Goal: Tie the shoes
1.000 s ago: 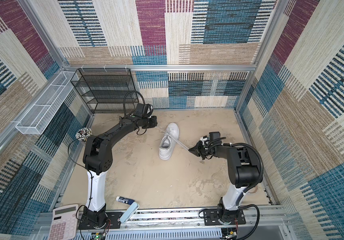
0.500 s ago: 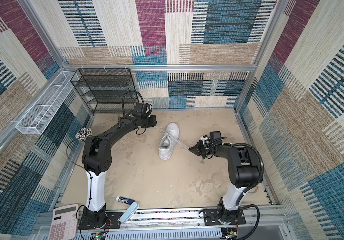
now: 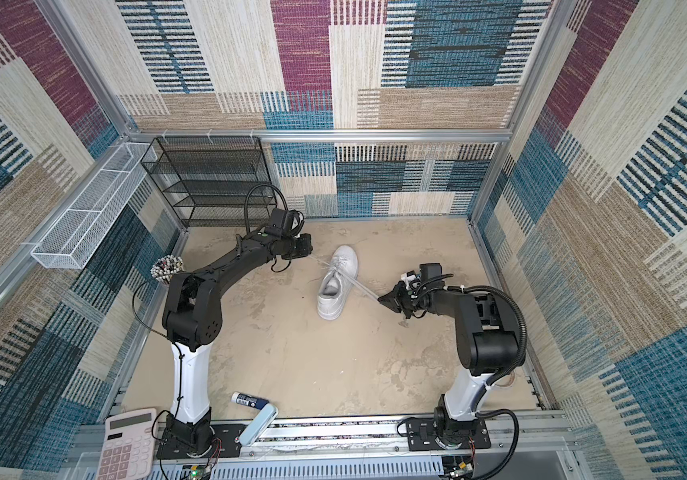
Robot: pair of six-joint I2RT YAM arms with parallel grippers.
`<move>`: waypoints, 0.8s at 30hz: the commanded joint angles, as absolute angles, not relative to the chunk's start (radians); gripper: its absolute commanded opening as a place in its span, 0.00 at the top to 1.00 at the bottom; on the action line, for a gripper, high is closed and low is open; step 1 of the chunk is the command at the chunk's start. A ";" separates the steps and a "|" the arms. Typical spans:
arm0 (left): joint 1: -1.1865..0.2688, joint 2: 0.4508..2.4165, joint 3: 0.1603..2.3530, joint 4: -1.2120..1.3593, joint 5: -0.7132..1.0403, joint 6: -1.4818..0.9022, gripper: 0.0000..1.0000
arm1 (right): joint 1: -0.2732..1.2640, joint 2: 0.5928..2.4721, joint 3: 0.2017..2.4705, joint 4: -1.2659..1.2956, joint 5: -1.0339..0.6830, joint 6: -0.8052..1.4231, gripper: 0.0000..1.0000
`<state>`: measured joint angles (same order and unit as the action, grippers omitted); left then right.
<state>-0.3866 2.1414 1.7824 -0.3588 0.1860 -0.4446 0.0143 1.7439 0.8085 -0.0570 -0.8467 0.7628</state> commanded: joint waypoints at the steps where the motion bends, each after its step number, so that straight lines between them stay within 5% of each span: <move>1: -0.374 2.112 1.754 -0.295 0.105 -0.455 1.00 | 0.012 1.739 0.805 -0.078 -0.815 0.767 1.00; 24: -0.405 2.120 1.767 -0.317 0.113 -0.463 1.00 | -0.007 1.761 0.842 -0.093 -0.847 0.730 1.00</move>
<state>-0.4026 2.1220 1.7626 -0.3271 0.1623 -0.4706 -0.0040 1.7527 0.8314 -0.0635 -0.8539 0.7513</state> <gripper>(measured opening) 0.049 0.048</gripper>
